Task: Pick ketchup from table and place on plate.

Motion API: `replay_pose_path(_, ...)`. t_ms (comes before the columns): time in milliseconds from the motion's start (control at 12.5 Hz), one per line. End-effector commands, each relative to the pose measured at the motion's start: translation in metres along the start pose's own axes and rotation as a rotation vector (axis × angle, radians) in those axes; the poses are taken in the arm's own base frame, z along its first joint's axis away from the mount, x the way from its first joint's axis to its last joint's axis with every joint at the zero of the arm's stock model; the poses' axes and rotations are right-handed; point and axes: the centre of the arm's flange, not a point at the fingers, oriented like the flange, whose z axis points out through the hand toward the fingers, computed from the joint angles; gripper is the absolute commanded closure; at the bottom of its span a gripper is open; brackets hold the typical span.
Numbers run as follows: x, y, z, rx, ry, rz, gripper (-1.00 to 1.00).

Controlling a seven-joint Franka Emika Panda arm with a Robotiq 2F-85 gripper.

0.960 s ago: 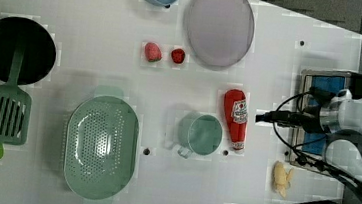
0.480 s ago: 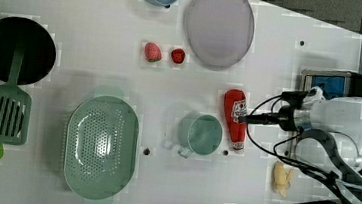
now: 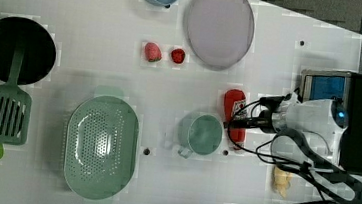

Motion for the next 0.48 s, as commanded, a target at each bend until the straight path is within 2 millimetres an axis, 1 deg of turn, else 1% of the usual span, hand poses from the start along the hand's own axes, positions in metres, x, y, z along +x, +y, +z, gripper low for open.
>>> replay_pose_path(80, 0.012, -0.007, -0.014, -0.011, 0.066, -0.051, -0.43)
replay_pose_path(160, 0.014, -0.007, -0.018, -0.012, 0.073, -0.051, -0.3)
replay_pose_path(240, 0.015, -0.008, -0.022, -0.013, 0.08, -0.054, -0.3)
replay_pose_path(320, 0.017, -0.009, -0.031, -0.016, 0.094, -0.055, -0.3)
replay_pose_path(480, 0.024, -0.012, -0.062, -0.022, 0.121, -0.059, -0.3)
